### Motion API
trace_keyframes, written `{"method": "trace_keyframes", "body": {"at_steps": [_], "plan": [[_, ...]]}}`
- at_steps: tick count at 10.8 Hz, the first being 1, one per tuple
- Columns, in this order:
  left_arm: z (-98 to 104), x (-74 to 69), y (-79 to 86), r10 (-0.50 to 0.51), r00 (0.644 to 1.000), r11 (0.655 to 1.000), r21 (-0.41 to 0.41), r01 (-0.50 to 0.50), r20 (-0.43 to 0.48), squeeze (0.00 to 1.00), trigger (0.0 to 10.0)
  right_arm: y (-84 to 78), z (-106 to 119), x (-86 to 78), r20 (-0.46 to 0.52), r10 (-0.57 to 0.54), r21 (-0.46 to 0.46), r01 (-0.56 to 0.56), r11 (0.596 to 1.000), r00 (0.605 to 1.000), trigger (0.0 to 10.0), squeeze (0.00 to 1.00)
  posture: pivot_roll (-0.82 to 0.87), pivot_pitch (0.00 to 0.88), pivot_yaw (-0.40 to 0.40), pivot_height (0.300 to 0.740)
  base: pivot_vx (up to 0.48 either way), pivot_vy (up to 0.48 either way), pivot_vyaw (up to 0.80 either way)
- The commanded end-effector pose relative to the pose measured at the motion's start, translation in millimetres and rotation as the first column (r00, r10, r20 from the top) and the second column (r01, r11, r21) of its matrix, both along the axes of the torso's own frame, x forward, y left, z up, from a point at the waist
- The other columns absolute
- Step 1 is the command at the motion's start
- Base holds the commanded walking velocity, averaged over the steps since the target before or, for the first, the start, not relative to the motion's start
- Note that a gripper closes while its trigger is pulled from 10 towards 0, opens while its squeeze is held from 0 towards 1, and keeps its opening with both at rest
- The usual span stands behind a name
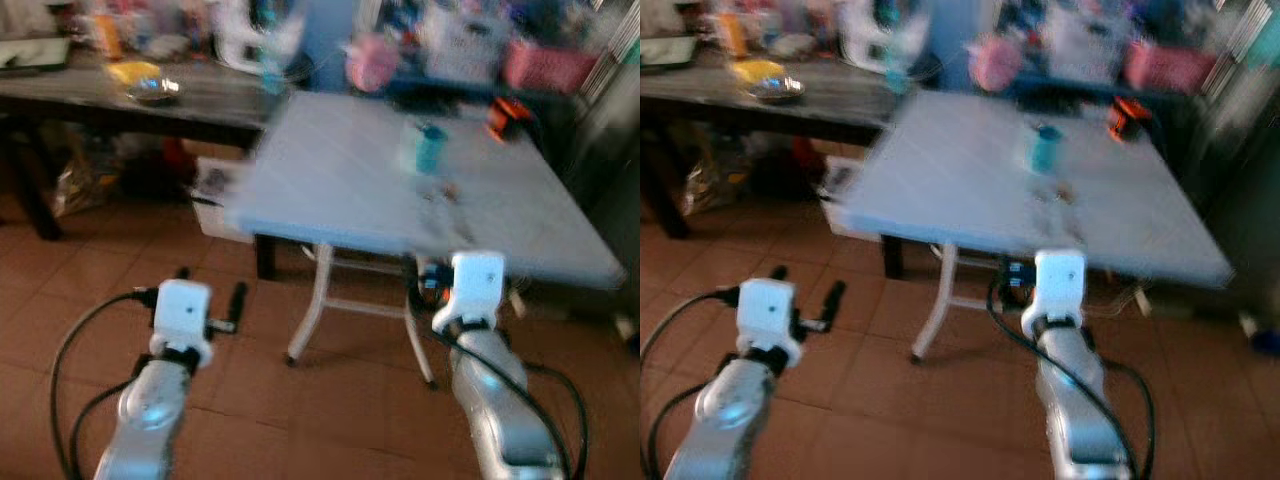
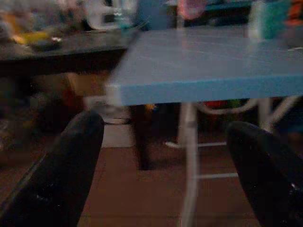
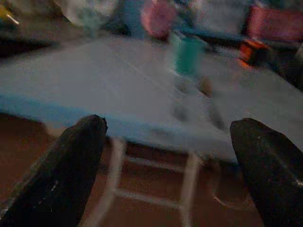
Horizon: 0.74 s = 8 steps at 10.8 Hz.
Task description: Setting the table
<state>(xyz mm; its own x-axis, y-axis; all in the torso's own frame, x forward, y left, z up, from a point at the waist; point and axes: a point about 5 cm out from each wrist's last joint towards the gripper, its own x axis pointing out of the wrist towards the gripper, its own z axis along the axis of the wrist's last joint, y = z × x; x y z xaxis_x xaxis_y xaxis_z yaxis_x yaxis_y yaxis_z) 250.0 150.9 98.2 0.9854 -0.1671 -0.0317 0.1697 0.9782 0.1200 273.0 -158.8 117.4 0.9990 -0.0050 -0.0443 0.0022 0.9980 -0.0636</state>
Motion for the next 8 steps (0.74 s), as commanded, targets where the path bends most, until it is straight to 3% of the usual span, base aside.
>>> {"method": "trace_keyframes", "body": {"at_steps": [1, 2, 4, 8], "plan": [[8.4, 1.9, 6.1, 0.010, 0.999, 1.000, 0.020, -0.011, 0.043, 0.00, 10.0, 2.4, 6.3, 3.2, 0.024, 0.001, 0.009, -0.001, 1.000, 1.000, 10.0, 0.48, 0.12, 0.000, -0.036, 0.740, 0.000, 0.000, 0.00], [8.6, 2.2, 4.7, -0.010, 0.999, 1.000, 0.004, 0.010, 0.037, 0.00, 10.0, 2.3, 6.3, 3.4, 0.025, -0.001, 0.010, 0.001, 1.000, 1.000, 10.0, 0.07, 0.12, 0.000, -0.034, 0.740, 0.000, 0.000, 0.00], [11.1, 1.7, 3.2, -0.025, 0.999, 0.999, -0.029, 0.026, 0.044, 0.00, 10.0, 2.1, 7.0, 3.4, 0.029, -0.003, 0.007, 0.003, 1.000, 1.000, 10.0, 0.00, 0.12, 0.001, -0.033, 0.740, 0.000, 0.000, 0.00], [12.4, 1.6, 1.2, -0.051, 0.997, 0.997, -0.048, 0.054, 0.050, 0.00, 10.0, 0.6, 8.5, 5.4, 0.036, -0.010, 0.014, 0.010, 1.000, 0.999, 10.0, 0.00, 0.12, 0.000, -0.031, 0.740, 0.330, 0.000, 0.00]]}}
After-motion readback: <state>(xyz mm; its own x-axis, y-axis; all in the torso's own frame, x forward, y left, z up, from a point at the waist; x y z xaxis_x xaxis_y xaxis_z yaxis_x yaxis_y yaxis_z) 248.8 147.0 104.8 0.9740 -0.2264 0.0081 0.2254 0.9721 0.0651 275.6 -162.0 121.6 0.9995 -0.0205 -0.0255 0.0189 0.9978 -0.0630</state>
